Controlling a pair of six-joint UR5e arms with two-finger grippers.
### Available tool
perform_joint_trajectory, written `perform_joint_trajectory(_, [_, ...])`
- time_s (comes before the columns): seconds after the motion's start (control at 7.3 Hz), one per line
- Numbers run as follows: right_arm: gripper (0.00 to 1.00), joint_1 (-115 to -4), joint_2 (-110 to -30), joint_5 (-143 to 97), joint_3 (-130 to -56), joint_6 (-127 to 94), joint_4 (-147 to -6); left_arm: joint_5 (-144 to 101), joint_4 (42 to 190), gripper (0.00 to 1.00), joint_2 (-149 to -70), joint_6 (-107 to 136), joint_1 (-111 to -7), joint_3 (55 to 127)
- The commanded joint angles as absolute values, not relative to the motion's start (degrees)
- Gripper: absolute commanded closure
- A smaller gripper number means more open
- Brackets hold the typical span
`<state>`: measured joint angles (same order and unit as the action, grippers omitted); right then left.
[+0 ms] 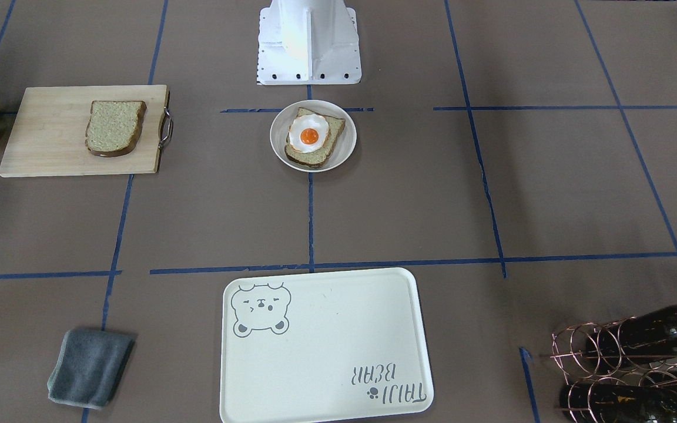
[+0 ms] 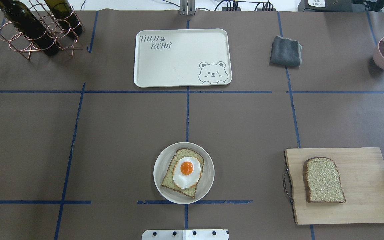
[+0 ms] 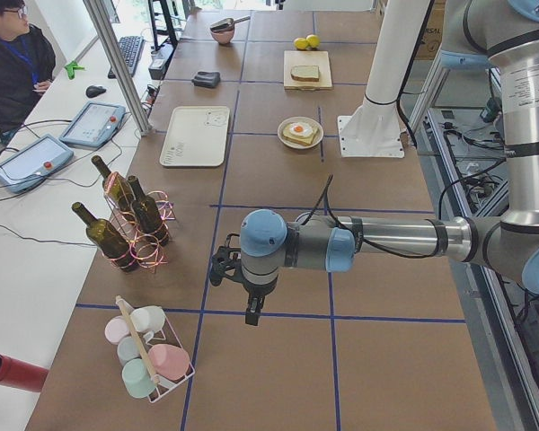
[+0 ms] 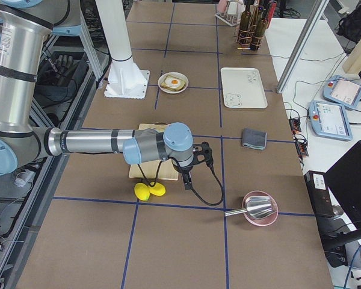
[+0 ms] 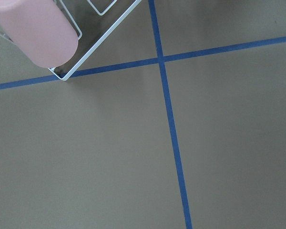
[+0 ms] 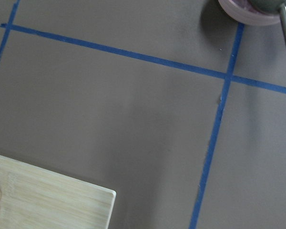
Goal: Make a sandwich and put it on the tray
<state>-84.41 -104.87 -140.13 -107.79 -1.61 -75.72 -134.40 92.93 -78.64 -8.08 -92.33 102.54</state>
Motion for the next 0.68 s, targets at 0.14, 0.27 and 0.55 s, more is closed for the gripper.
perform_joint_trajectory(0.14, [0.0, -68.69, -105.11, -137.46, -108.19, -21.36, -54.52, -134.82, 92.99, 0.0, -78.57, -8.09, -92.29, 102.66])
perform_joint_trajectory(0.27, [0.0, -64.81, -106.07, -135.81, -108.19, -32.67, -49.45, -134.91, 93.08, 0.0, -78.57, -8.09, -92.29, 102.66])
perform_joint_trajectory(0.55, [0.03, -57.0, -110.72, -130.73, -108.11, -48.99, -37.76, -135.18, 93.34, 0.0, -78.66, -8.17, -92.29, 102.66])
